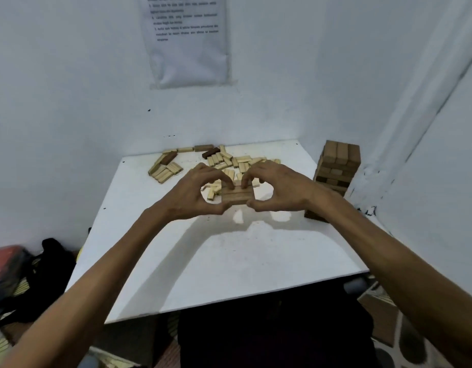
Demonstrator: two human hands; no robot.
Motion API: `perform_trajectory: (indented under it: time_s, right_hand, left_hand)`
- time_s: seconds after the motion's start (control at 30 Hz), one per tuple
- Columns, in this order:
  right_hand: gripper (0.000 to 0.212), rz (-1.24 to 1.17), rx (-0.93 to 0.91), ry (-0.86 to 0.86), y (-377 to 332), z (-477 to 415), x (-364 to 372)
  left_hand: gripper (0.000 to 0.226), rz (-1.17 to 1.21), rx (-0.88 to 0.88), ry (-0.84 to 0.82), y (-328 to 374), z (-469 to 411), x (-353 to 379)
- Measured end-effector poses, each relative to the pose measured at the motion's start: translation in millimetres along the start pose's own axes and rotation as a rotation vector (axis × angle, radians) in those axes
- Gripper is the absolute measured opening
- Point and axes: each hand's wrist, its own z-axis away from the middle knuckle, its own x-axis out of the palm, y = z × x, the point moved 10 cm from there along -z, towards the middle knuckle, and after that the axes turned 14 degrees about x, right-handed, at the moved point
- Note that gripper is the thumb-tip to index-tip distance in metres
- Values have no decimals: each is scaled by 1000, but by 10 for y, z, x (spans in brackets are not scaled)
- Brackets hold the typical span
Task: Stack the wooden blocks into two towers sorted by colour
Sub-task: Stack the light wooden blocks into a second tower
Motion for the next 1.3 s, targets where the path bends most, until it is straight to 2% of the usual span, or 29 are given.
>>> perform_trajectory:
  time_s: [0.2, 0.37, 0.57, 0.93, 1.3]
  right_hand:
    - [36, 35, 49, 63, 87, 14, -606]
    - [46, 43, 114, 105, 279, 74, -1034]
    - [41, -20, 194, 182, 632, 229, -1444]
    - [40, -62, 340, 255, 1320, 681, -1694]
    - [37, -101, 378, 251, 1533, 886, -1616]
  left_hand:
    - [42, 41, 91, -2, 146, -576, -199]
    - [39, 46, 159, -17, 240, -1068, -210]
    - [41, 83, 235, -31, 342, -1625, -62]
    - [40, 150, 326, -121, 595, -2310, 489]
    - [50, 172, 342, -166, 678, -2364, 757]
